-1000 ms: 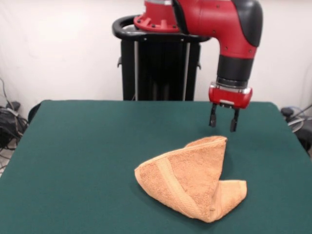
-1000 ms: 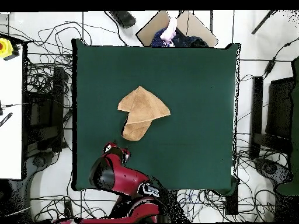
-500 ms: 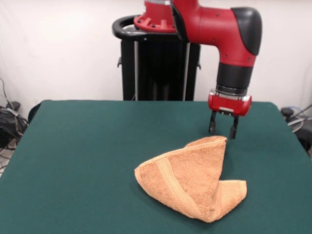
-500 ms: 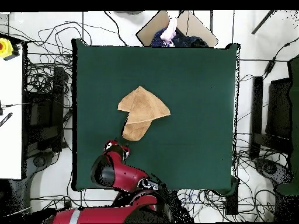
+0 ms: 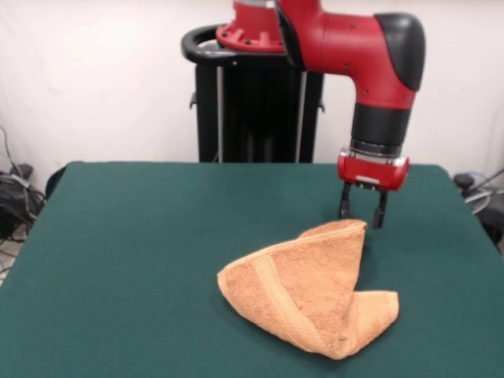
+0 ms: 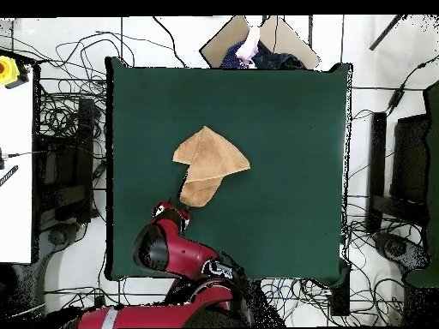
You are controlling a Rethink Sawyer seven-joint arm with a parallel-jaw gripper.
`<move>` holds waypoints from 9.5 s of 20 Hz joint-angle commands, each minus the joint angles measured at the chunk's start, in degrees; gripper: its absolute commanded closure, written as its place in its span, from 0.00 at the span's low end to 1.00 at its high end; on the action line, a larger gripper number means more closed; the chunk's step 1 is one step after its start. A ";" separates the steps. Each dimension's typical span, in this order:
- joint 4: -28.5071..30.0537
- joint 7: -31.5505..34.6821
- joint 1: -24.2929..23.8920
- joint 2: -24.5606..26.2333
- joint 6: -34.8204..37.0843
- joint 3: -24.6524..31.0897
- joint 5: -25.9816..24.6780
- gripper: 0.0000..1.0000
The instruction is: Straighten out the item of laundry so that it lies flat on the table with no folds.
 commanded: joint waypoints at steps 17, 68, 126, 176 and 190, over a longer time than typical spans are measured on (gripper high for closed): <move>-9.57 6.65 6.16 -9.68 20.47 -4.31 13.35 0.00; -6.33 11.85 0.05 0.58 5.47 -4.29 -4.56 0.00; -8.38 13.25 -1.01 6.70 -16.29 -2.15 -8.65 0.00; -5.82 20.42 22.14 -25.96 50.88 -23.46 -3.13 1.00; 7.91 21.11 22.75 -30.29 46.42 -19.33 3.85 1.00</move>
